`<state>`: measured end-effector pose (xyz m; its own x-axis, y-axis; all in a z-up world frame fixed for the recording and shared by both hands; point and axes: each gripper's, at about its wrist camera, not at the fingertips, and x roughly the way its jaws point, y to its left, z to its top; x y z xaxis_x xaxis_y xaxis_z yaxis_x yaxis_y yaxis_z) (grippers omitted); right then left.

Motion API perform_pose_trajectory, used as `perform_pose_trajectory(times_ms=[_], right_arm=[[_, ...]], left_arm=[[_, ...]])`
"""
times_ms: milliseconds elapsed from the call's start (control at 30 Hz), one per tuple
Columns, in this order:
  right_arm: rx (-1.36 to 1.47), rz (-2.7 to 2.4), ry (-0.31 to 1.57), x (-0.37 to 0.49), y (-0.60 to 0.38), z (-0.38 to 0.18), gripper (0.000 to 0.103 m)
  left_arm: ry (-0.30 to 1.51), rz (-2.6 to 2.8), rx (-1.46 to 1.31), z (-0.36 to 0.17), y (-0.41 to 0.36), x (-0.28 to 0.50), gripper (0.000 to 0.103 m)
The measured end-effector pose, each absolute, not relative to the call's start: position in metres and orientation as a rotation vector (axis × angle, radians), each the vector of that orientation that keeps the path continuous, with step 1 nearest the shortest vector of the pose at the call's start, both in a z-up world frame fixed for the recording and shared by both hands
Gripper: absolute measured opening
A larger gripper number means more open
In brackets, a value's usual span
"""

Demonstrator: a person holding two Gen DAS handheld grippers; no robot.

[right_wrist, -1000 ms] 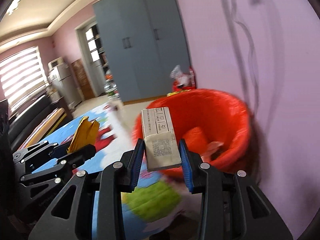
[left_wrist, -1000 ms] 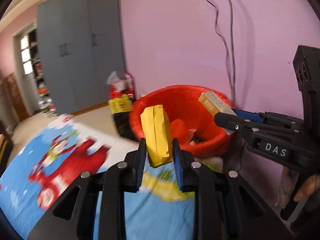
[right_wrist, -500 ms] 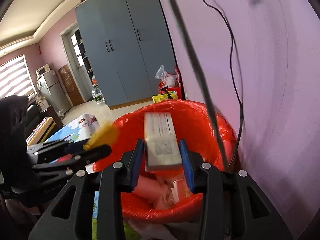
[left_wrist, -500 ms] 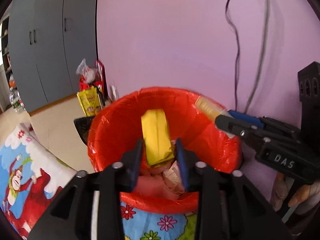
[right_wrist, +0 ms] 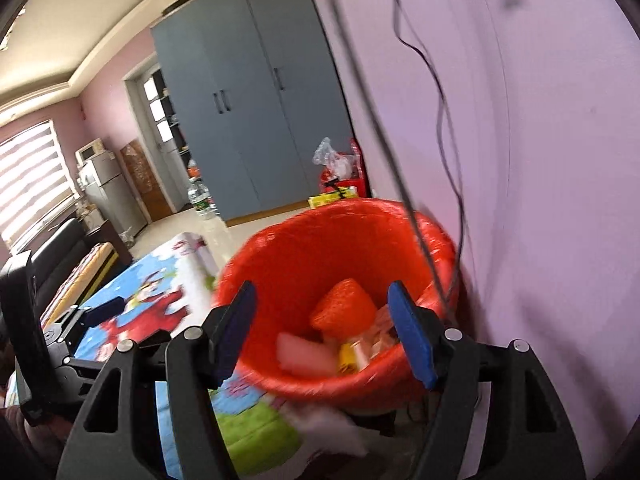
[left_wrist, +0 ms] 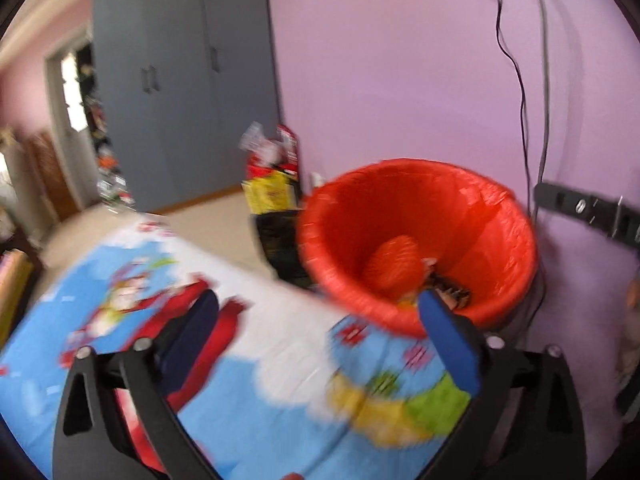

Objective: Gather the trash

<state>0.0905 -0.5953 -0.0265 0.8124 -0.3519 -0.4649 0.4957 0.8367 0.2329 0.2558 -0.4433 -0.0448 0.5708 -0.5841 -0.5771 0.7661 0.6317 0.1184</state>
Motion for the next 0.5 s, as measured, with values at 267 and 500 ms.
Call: perform_pose_trajectory(times_ms=[267, 500], right_arm=[[0.305, -0.464, 0.438, 0.051, -0.526, 0.008, 0.085], [0.222, -0.507, 0.464, 0.022, -0.476, 0.023, 0.085]], left_arm=[[0.499, -0.753, 0.321, 0.002, -0.358, 0.211, 0.099], [0.490, -0.733, 0.227, 0.031, -0.303, 0.181, 0.099]])
